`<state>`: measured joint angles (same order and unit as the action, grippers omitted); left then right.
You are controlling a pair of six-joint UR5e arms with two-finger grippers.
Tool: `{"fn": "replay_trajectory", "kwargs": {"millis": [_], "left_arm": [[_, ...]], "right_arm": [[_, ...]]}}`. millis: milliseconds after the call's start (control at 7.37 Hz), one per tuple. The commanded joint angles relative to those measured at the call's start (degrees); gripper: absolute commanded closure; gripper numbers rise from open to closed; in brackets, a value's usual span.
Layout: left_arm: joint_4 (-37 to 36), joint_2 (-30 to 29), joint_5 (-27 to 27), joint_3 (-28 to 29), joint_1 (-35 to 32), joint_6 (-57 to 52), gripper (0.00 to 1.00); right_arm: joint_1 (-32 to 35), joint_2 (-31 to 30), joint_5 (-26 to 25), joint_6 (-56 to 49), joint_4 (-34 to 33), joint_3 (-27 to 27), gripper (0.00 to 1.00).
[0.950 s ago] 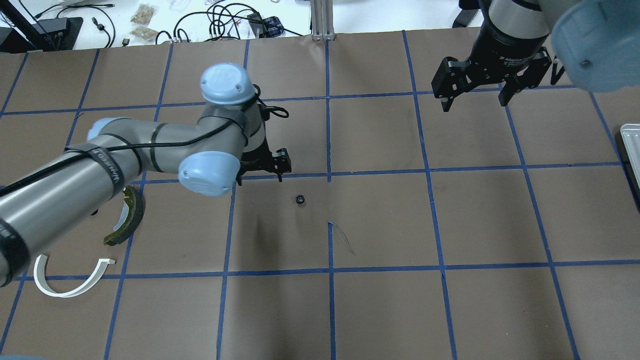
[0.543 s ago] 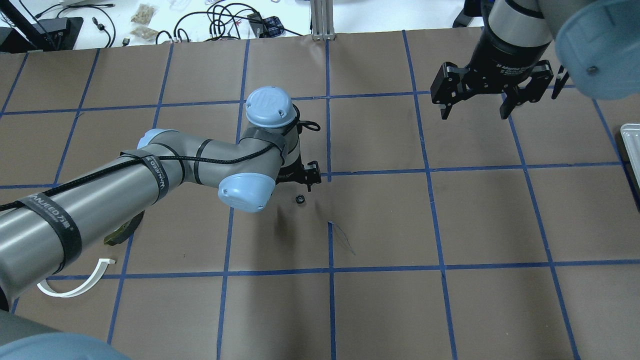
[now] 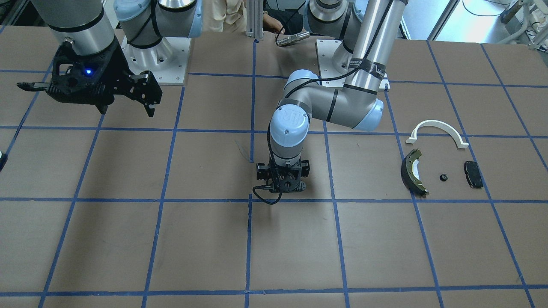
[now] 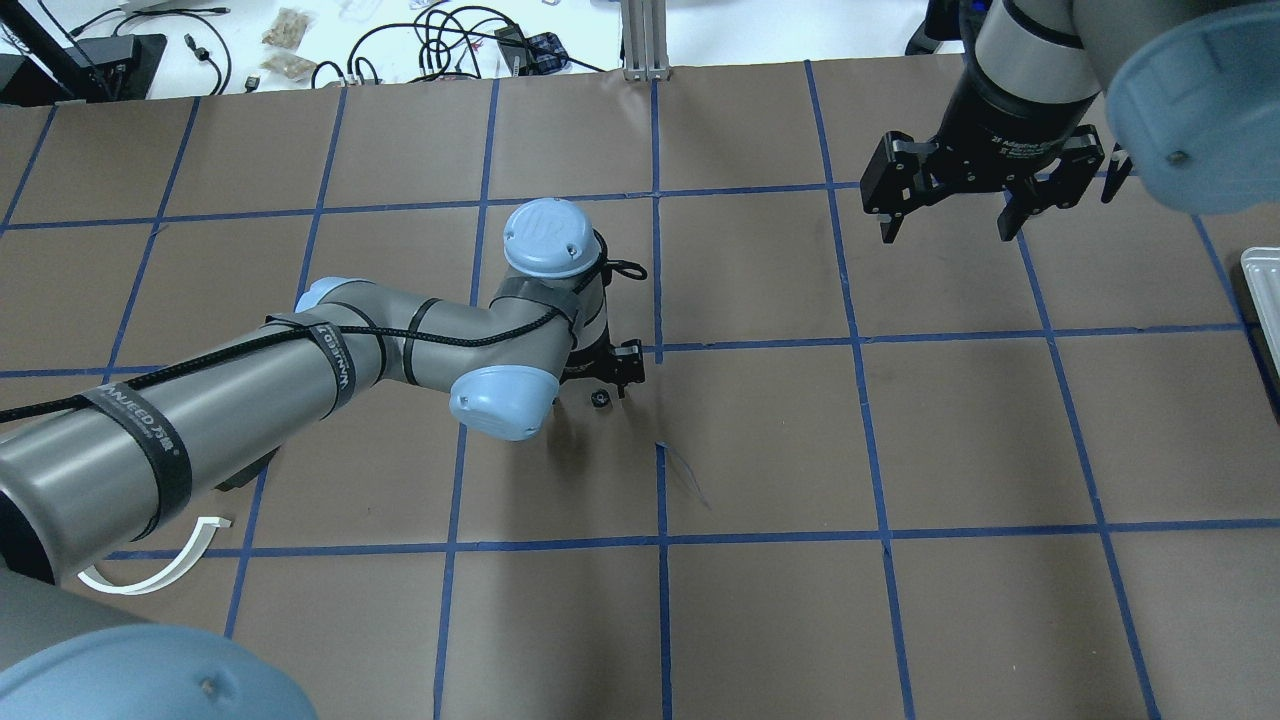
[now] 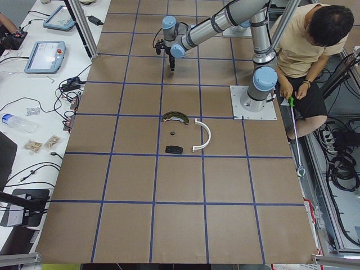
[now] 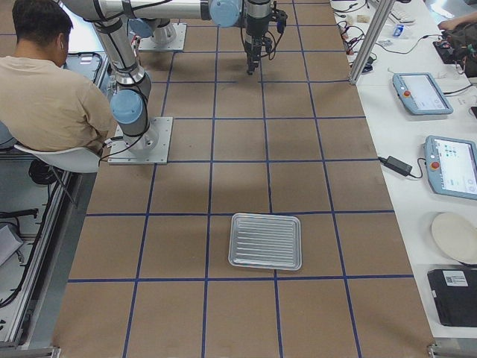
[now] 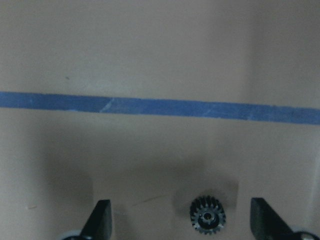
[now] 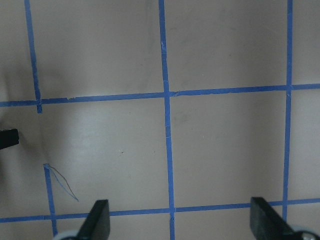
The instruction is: Place bearing gear from tray to pile
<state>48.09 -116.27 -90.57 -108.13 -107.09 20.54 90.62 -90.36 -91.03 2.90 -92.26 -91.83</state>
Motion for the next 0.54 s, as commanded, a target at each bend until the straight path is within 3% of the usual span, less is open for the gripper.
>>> {"fn": "replay_trajectory", "kwargs": {"millis": [0,407], "left_arm": [[-0.7,0.0,0.2,-0.1,0.0,-0.1,1.0],[-0.5,0.6,1.3,-0.1,0.0,-0.2,1.0]], "right_arm": [[-0.1,-0.1,-0.2,-1.2,-0.2,-0.9,0.0],[-0.3,-0.1,-0.4,-1.7,-0.2,-0.9,0.0]]}}
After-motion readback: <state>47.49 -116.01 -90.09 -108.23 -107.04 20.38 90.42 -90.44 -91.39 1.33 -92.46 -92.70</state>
